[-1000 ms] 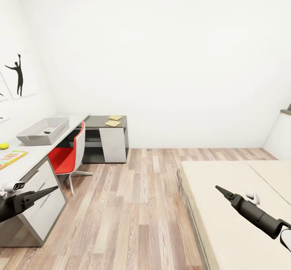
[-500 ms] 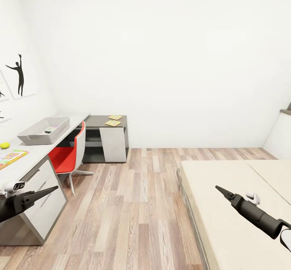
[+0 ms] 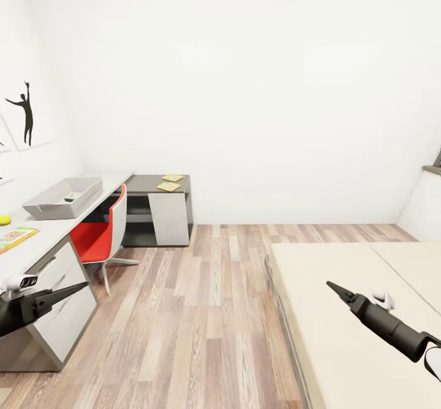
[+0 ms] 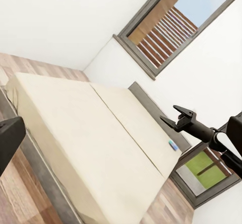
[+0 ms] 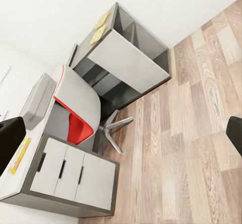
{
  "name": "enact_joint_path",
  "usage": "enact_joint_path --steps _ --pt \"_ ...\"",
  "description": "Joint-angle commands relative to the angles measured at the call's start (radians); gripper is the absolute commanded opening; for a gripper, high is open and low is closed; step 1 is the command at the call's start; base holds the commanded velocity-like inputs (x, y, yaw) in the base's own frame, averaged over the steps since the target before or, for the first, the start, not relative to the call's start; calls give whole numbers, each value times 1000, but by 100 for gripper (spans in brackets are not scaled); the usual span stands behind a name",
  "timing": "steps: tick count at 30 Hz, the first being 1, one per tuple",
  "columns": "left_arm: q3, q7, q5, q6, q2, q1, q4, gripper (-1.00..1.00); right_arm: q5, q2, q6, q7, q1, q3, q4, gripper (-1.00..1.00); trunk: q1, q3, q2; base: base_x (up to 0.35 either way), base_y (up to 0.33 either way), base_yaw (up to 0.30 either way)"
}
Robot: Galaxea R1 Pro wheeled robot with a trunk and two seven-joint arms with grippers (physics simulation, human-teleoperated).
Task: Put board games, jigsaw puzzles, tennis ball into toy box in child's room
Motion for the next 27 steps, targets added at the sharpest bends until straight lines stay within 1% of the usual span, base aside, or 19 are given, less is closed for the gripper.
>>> enact_joint_path --steps 1,27 --pt "0 -4 -1 11 0 -1 -1 100 -5 0 7 1 -1 -1 0 100 1 -2 -2 0 -221 0" --pt "-1 -4 -1 11 0 -1 -1 100 -5 0 7 1 -1 -1 0 100 1 -2 -2 0 -153 0"
